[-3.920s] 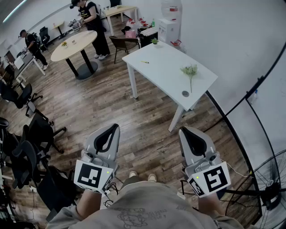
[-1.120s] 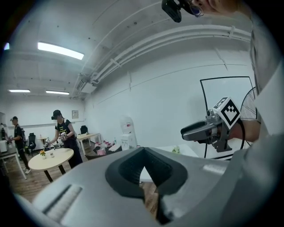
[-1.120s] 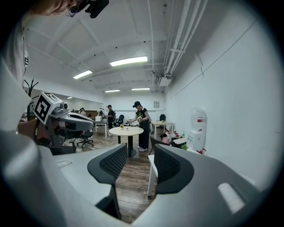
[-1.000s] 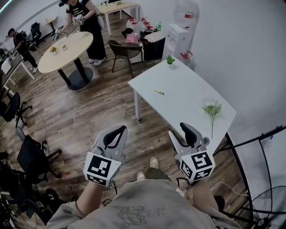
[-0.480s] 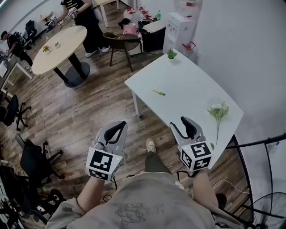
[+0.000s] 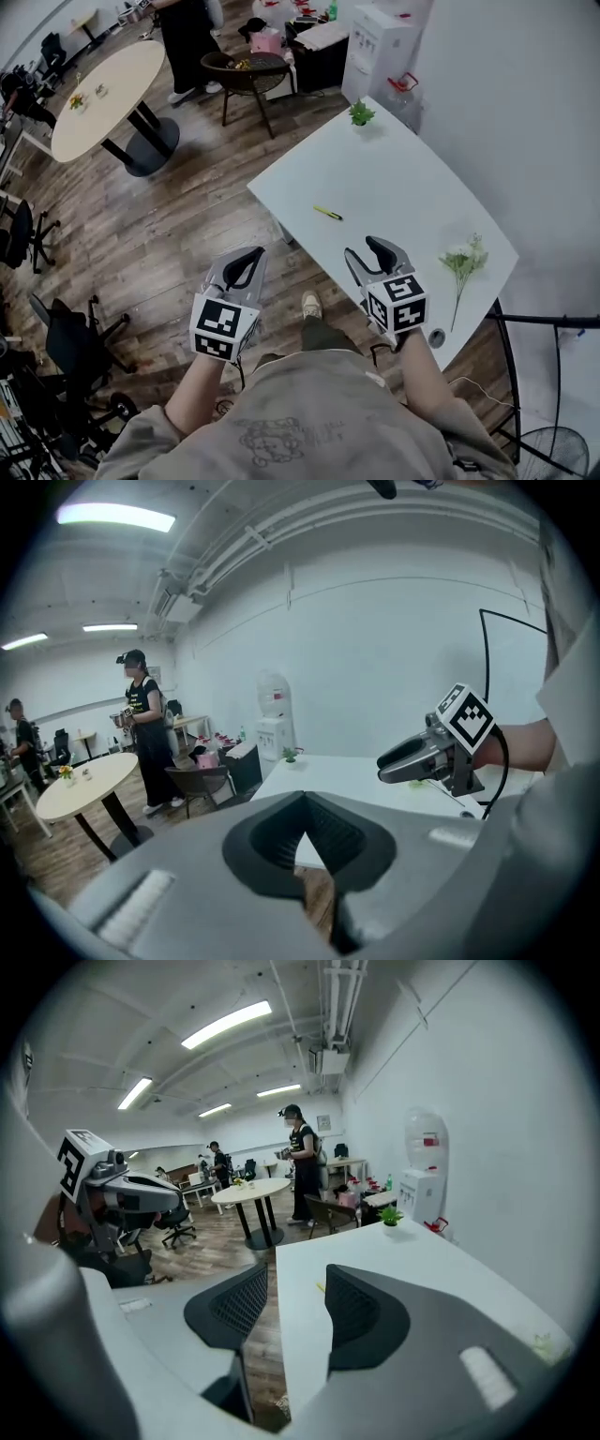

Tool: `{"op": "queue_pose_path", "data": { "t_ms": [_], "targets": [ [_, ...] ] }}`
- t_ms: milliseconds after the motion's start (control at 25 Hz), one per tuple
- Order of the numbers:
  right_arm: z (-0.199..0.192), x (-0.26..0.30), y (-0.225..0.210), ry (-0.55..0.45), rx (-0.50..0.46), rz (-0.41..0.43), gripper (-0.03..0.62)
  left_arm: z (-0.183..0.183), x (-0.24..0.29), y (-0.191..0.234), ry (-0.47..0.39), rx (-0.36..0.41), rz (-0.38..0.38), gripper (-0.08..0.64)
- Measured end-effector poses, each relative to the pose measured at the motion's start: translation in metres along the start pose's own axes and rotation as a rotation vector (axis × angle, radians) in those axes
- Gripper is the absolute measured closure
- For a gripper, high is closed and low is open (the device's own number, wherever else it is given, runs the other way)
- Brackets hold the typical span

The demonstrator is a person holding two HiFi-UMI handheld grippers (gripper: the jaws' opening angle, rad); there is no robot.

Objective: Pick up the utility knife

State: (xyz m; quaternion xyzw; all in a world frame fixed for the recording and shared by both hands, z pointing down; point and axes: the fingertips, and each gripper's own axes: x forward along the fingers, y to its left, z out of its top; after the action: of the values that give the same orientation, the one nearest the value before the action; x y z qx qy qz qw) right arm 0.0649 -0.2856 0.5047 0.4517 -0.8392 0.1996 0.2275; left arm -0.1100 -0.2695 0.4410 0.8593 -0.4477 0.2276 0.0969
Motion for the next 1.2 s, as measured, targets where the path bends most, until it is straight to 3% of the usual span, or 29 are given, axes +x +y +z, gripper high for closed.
{"op": "queue_pose_path", "data": {
  "t_ms": [240, 560, 880, 1200],
  "targets": [
    [-0.022, 0.068, -0.043, 0.120, 0.006, 0.015, 0.396, -0.024, 0.069, 0.024, 0.119, -0.075, -0.013, 0.560],
    [-0.057, 0.137, -0.063, 0.258, -0.021, 0.053, 0.414, -0.062, 0.130, 0.045, 0.247, -0.101, -0.030, 0.560],
    [-0.091, 0.177, -0.069, 0.373, -0.054, 0.057, 0.410, -0.104, 0.157, 0.046, 0.364, -0.085, -0.091, 0.560],
    [-0.112, 0.208, -0.079, 0.429, -0.090, -0.003, 0.411, -0.134, 0.170, 0.052, 0.411, -0.080, -0.148, 0.560]
  ]
}}
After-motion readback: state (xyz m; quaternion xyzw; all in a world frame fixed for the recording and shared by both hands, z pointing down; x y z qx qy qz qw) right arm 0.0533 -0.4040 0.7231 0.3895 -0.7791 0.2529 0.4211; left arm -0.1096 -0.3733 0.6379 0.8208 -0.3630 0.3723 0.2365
